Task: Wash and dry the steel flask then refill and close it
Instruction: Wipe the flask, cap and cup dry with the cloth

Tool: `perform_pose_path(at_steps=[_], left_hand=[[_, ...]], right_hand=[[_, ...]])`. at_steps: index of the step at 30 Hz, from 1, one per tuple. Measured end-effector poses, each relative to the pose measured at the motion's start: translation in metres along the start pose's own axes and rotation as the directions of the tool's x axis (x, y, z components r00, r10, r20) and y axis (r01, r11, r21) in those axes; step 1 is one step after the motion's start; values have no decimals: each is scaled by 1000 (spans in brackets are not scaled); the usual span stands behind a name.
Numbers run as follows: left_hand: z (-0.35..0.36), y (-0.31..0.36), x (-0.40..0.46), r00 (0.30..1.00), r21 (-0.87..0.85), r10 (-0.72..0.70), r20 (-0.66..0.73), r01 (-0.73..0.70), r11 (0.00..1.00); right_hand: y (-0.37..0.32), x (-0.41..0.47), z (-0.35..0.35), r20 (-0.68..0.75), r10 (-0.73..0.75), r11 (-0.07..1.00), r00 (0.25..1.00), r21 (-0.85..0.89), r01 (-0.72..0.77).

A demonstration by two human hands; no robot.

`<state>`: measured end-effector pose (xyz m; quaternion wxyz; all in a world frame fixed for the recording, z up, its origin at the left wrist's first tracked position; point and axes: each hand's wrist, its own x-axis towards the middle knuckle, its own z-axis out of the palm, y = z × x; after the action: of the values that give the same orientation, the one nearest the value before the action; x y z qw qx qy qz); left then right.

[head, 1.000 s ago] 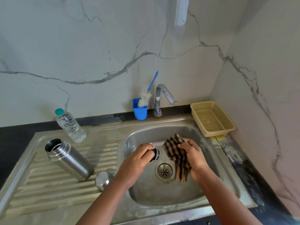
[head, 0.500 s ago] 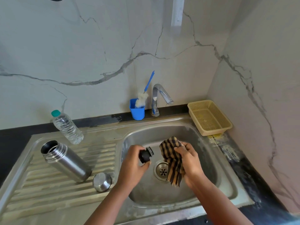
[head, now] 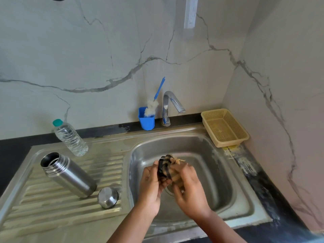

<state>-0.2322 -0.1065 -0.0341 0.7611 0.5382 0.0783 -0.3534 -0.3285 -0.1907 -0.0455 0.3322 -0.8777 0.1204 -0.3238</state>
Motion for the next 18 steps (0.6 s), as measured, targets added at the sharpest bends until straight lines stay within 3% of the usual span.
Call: perform_pose_path(at_steps=[2,4,10,13,16,18], left_hand=[[3,1,-2,1000,-7,-8,4,8,1000],[5,2,-3,1000,-2,1,5,-1,1000],[11,13,-12,996,50,-17,87,13,999],[14,17,-13,995,84,-15,96,7,996],[13,18,-10,998,60,42,43,-44,997],[13,20,-9,998,48,65,26,-67,997]], right_hand=[[7,-3,-1,29,-241,965,970,-100,243],[14,-1,-4,44,-375,908,926,-185,377],[33,0,-13,195,-569,729,798,-330,600],[30,0,-16,165,-542,773,824,-287,566],[25,-3,-10,2,-357,912,934,-213,349],[24,-5,-7,-55,-284,943,957,-195,269]])
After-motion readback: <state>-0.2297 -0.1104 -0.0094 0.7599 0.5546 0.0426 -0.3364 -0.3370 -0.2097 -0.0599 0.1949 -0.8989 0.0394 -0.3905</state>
